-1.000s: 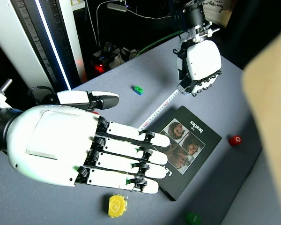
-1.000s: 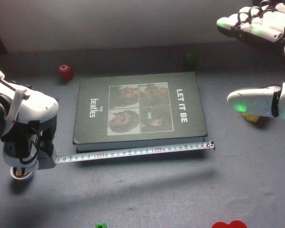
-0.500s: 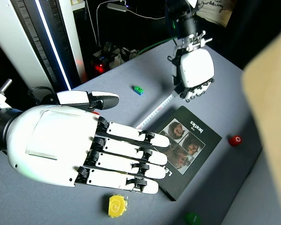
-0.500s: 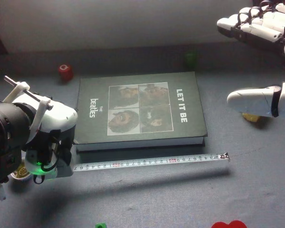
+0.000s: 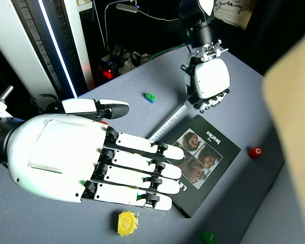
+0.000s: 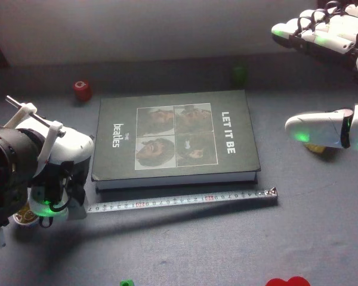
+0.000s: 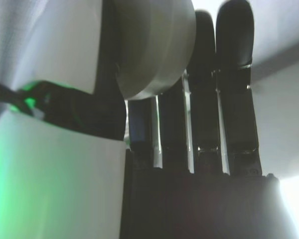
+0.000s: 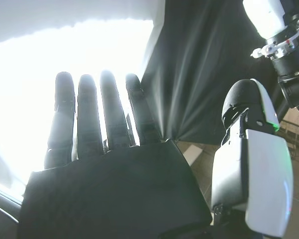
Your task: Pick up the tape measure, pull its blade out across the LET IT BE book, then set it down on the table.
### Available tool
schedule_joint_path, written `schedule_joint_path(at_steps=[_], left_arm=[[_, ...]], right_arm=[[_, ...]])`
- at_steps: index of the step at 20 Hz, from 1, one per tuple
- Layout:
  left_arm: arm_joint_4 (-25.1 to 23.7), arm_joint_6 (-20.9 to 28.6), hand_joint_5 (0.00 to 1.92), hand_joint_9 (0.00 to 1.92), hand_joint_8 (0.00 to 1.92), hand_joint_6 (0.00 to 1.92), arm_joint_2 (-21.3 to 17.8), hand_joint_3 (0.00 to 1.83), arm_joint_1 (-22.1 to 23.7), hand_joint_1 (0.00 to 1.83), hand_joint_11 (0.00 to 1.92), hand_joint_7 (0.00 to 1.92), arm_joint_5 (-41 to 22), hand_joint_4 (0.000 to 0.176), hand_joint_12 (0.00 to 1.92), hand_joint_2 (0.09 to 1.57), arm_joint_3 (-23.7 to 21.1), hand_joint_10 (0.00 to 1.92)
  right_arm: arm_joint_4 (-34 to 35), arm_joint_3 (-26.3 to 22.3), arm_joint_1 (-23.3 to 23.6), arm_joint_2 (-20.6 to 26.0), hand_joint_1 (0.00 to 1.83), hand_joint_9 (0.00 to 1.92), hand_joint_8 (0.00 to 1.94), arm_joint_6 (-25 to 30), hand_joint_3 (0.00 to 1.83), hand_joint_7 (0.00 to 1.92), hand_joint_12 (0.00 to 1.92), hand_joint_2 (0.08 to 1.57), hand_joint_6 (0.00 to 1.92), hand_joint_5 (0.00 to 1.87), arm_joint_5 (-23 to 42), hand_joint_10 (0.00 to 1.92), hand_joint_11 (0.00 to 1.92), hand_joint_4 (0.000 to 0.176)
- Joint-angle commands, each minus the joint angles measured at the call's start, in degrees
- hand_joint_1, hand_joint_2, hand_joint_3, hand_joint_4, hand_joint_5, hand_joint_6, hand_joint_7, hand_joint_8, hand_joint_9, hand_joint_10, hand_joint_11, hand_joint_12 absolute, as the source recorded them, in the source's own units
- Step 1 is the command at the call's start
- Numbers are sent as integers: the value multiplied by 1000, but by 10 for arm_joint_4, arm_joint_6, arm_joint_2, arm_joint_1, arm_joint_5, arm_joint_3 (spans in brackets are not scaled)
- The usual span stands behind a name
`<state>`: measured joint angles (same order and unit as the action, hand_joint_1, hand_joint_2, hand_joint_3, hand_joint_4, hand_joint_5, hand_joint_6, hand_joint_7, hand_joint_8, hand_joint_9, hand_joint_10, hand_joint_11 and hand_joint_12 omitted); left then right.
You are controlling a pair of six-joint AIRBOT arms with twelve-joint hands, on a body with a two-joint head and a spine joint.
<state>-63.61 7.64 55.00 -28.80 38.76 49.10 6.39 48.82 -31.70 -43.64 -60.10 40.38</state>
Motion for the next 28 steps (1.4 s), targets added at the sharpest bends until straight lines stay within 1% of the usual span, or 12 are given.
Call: schedule_joint_path(at_steps=[1, 12, 15, 17, 18, 19, 20, 21, 22, 23, 24, 28], left_arm=[[-37, -3, 1068, 904, 913, 609, 4, 0, 9, 1383, 877, 1071, 2, 0, 1044, 1085, 8, 1247], [-42, -3, 1063, 895, 917, 628, 11, 0, 12, 1384, 876, 1071, 1, 0, 1045, 1087, 23, 1252], [-44, -3, 1024, 885, 917, 750, 11, 0, 11, 1380, 843, 1054, -1, 0, 1070, 1093, 24, 1251], [-47, -3, 892, 851, 991, 979, 11, 2, 11, 1368, 781, 987, -1, 0, 1082, 1127, 24, 1301], [-47, -3, 849, 805, 1078, 1082, 11, 4, 10, 1238, 739, 973, -1, 0, 1076, 1146, 24, 947], [-47, -3, 804, 793, 1147, 1169, 12, 0, 9, 1194, 667, 929, -1, 0, 1033, 1172, 24, 684], [-47, -3, 832, 751, 624, 1192, 12, 0, 8, 1034, 578, 799, -1, 67, 963, 1179, 23, 462], [-47, -3, 740, 735, 344, 530, 12, 0, 7, 897, 515, 804, -1, 0, 903, 1112, 23, 323], [-47, -3, 794, 747, 166, 208, 12, 0, 7, 811, 479, 842, -2, 0, 855, 1086, 23, 208], [-47, -3, 838, 756, 67, 71, 12, 0, 7, 738, 450, 858, -2, 0, 804, 1066, 22, 119], [-47, -3, 842, 763, 22, 19, 11, 0, 7, 674, 427, 859, -2, 0, 763, 1054, 22, 59], [-48, -3, 756, 686, 0, 0, 10, 0, 9, 504, 336, 753, -2, 0, 706, 1047, 20, 1]], right_arm=[[1, 0, 5, 4, 31, 98, 1, 3, 0, 137, 519, 1008, 2, 85, 72, 2, 0, 27], [1, 0, 5, 4, 33, 99, 0, 3, 0, 137, 547, 1007, 1, 86, 70, 1, 0, 28], [1, 0, 5, 4, 34, 99, 0, 3, 0, 137, 547, 1007, 1, 86, 70, 1, 0, 28], [1, 0, 4, 4, 34, 99, 0, 3, 0, 137, 547, 1007, 2, 88, 70, 1, 0, 28], [1, 0, 4, 4, 34, 99, 0, 3, 0, 137, 547, 1007, 3, 90, 70, 1, 0, 27], [1, 0, 4, 4, 34, 99, 0, 3, 0, 137, 547, 1007, 3, 91, 70, 1, 0, 27], [1, 0, 4, 4, 34, 99, 0, 3, 0, 138, 547, 1007, 3, 92, 70, 1, 0, 27], [1, 0, 4, 4, 34, 99, 0, 3, 0, 138, 547, 1007, 3, 92, 70, 1, 0, 27], [1, 0, 4, 4, 41, 99, 0, 3, 0, 137, 546, 1004, 3, 92, 69, 1, 0, 28], [1, 0, 4, 4, 52, 98, 0, 3, 0, 136, 544, 997, 5, 98, 69, 0, 0, 27], [1, 0, 4, 4, 54, 98, 0, 3, 0, 136, 543, 995, 5, 100, 69, 0, 0, 27], [1, 0, 3, 4, 54, 98, 0, 3, 0, 136, 542, 995, 0, 85, 69, 0, 0, 27]])
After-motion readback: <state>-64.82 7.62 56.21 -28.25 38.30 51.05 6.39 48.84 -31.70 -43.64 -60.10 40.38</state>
